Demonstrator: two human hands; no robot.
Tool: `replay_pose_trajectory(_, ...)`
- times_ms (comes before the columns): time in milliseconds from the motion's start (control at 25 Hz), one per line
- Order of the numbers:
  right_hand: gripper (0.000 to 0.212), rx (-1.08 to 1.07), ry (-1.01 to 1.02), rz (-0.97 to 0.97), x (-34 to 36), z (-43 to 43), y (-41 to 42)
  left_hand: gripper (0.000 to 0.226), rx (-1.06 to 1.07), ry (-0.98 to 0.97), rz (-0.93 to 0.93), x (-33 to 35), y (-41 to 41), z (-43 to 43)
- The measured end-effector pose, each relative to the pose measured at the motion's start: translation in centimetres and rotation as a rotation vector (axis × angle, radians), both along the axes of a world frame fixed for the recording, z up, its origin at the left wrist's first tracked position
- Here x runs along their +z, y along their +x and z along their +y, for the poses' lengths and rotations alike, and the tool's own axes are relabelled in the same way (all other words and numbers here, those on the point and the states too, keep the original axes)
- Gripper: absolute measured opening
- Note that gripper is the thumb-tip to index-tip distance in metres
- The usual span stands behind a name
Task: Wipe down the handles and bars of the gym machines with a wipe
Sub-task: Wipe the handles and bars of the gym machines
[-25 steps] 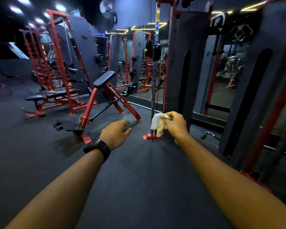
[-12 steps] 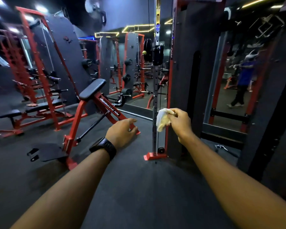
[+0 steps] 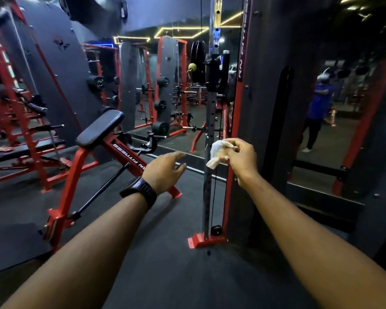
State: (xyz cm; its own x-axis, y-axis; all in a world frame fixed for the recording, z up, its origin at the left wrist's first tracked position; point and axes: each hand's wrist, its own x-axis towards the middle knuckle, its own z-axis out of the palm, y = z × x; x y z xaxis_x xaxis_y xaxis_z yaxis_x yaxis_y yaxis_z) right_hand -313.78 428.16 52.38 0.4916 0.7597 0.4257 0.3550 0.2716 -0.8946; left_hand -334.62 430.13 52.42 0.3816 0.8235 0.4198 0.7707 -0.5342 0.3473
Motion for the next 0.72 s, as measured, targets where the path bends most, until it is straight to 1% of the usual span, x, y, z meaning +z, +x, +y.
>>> replay_pose_trajectory(80, 0.032, -0.028, 0.032, 0.008, -0.3, 6.2, 0.7, 0.037, -0.035, 0.026, 0.007, -0.3, 1.4, 7.1)
replay_pose_trajectory(200, 0.034, -0.07, 0.065, 0.08, -0.5, 15.0, 1.7, 0.038, -0.085, 0.059, 0.009, -0.3, 3.4, 17.8)
replay_pose_trajectory(360, 0.029, -0.282, 0.126, 0.019, 1.1, 23.8, 3.1, 0.038, -0.209, 0.115, 0.017, 2.0, 7.0, 29.5)
replay_pose_trajectory(440, 0.025, -0.355, 0.17, -0.005, 2.0, 28.4, 4.3, 0.039, -0.266, 0.163, -0.041, 3.5, 9.6, 35.2)
replay_pose_trajectory(560, 0.017, -0.456, 0.265, -0.106, 2.6, 35.0, 6.3, 0.041, -0.338, 0.221, -0.107, 4.5, 13.9, 42.8)
replay_pose_trajectory(640, 0.011, -0.522, 0.339, -0.156, 2.7, 38.8, 7.6, 0.046, -0.38, 0.264, -0.159, 4.8, 16.9, 47.6)
replay_pose_trajectory(720, 0.011, -0.569, 0.402, -0.187, 2.8, 41.8, 8.5, 0.053, -0.403, 0.291, -0.23, 5.3, 19.6, 51.5)
